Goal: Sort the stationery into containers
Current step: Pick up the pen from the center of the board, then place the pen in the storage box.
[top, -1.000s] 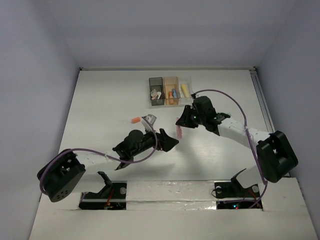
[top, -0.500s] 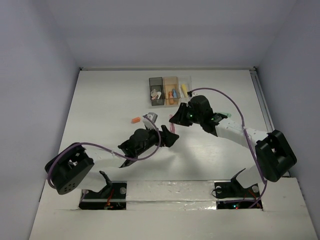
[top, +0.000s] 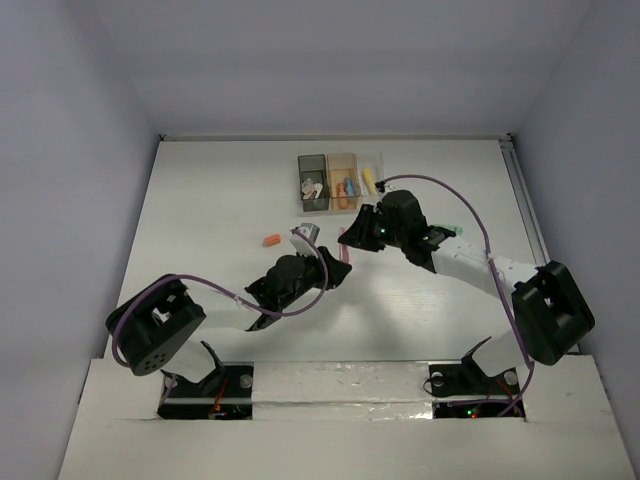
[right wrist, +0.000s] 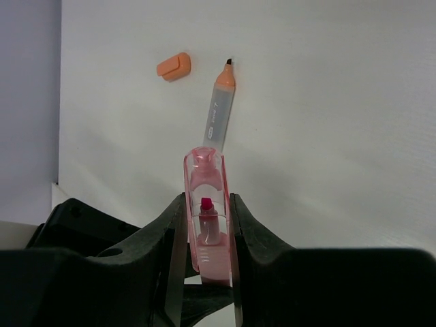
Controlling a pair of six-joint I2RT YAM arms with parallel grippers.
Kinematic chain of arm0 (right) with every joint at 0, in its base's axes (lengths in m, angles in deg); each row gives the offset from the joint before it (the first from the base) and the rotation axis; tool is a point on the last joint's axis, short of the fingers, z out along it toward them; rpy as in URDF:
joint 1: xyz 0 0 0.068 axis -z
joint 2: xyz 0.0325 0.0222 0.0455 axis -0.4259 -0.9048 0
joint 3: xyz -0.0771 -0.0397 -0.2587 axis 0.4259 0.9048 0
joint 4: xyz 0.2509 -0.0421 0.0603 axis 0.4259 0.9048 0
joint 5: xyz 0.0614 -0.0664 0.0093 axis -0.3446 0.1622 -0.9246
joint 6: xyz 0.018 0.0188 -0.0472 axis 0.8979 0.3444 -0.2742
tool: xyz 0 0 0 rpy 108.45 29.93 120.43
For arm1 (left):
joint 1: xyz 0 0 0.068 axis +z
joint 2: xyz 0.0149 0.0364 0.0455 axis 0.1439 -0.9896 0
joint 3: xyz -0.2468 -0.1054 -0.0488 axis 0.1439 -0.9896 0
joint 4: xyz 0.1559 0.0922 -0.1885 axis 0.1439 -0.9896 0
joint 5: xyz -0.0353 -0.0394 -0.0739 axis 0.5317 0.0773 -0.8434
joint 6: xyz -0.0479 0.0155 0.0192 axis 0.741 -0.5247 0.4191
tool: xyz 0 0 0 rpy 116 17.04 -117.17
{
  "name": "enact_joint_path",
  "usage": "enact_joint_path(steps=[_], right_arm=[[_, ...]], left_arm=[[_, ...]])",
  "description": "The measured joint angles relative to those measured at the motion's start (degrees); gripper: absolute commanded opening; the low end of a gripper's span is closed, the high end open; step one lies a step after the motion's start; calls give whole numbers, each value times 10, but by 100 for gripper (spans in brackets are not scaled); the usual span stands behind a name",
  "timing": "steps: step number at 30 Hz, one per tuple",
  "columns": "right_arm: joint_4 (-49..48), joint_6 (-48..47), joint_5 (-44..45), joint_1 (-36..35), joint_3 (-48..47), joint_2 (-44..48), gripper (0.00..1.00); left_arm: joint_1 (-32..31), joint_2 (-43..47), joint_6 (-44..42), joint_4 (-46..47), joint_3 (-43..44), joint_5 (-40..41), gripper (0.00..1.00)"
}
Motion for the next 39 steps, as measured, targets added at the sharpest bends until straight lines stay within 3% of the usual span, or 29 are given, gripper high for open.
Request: enact_joint_path(steps=[1,2,4,8,12,13,26,39], right_arm=[[-1,0,0,0,0,0,4],[-2,0,0,0,0,0,4],[-3,0,1,0,0,1,4],[-7,0,4,0,3,8,4],[-14,3,4,0,11,17,28],[-16,5,4,0,16,22,29],[-81,24,1,-13,60,85,17],[-101,17,125,-103,94,110,8]], left_arm=[[0,0,0,3,0,-1,21],[0,0,-1,5,0,-2,11],[0,0,2,1,0,3,0],[2,0,1,3,0,3,0],[1,7,1,2,0,0,0],[0,12,1,-1,-1,0,0],[-1,104,-14,-39,-17,4,0],[-8,149,-24,-118,-8,34,0]])
